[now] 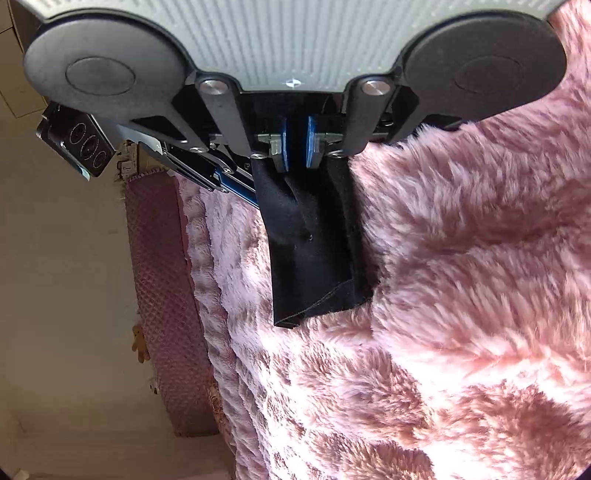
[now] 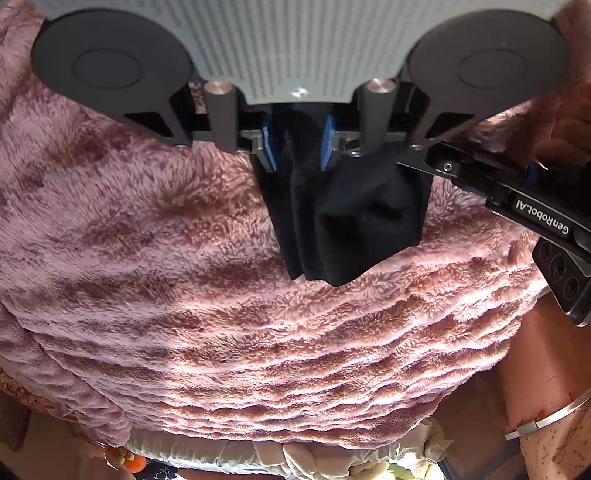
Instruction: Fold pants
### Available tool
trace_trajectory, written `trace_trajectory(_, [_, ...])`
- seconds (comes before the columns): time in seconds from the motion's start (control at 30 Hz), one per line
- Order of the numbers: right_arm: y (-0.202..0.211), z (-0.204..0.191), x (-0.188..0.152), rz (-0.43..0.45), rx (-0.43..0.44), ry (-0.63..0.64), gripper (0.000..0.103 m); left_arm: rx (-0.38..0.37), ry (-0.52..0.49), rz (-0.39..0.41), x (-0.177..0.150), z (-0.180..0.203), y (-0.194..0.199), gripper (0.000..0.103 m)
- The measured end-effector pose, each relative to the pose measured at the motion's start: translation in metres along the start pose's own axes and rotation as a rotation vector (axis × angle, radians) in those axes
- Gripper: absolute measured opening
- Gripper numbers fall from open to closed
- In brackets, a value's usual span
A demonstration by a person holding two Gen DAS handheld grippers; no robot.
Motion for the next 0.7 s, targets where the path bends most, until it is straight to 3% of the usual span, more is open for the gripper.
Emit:
trace_trajectory(0.03, [-0.001, 0.002, 0.001, 0.011, 0.011, -0.013, 0.017, -0.001, 0.021, 0.006, 0.003, -0.002, 0.000, 0.011])
trace_trajectory(0.07, [-0.001, 0.004, 0.002, 0.021, 0.017, -0.018, 0.004, 0.010, 0.029, 0.012, 0.006, -0.005, -0.001, 0.012])
trace_trajectory(0.1, [-0.001, 0.004, 0.003, 0.029, 0.019, -0.009, 0.000, 0.044, 0.023, 0.037, 0.009, -0.006, 0.000, 0.012])
trace_trajectory(0.23, [0.002, 0.000, 0.002, 0.058, 0.014, 0.040, 0.000, 0.158, -0.109, 0.213, 0.028, 0.000, 0.010, 0.012])
trace_trajectory(0.27, [0.004, 0.000, 0.001, 0.067, 0.007, 0.037, 0.000, 0.142, -0.081, 0.206, 0.032, -0.003, 0.009, 0.011])
trace_trajectory(0.37, [0.007, 0.000, 0.001, 0.082, -0.004, 0.025, 0.000, -0.004, 0.081, 0.139, 0.037, -0.011, 0.010, 0.016])
trace_trajectory(0.4, [0.007, -0.001, 0.001, 0.082, -0.009, 0.038, 0.000, -0.052, 0.109, 0.137, 0.039, -0.013, 0.014, 0.029])
trace_trajectory(0.47, [0.007, -0.004, 0.001, 0.075, -0.007, 0.050, 0.000, -0.120, 0.144, 0.141, 0.044, -0.015, 0.018, 0.042])
trace_trajectory(0.53, [0.004, -0.004, 0.002, 0.069, -0.008, 0.052, 0.000, -0.105, 0.156, 0.133, 0.047, -0.019, 0.015, 0.042])
trace_trajectory(0.63, [0.003, -0.006, 0.002, 0.065, -0.009, 0.055, 0.000, -0.064, 0.155, 0.136, 0.045, -0.024, 0.005, 0.033])
trace_trajectory(0.7, [0.003, -0.008, 0.001, 0.066, -0.012, 0.057, 0.000, -0.031, 0.152, 0.132, 0.043, -0.026, 0.002, 0.017])
Point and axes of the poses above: each gripper's, at about its wrist camera, not at the fingertips, and y roughly against the way its jaws point, z to its right, x to its top, the point moved 7 cm from there along -y, roughly the way its jaws point, and after that the axes turned 4 degrees about z, right-handed, at the moved point
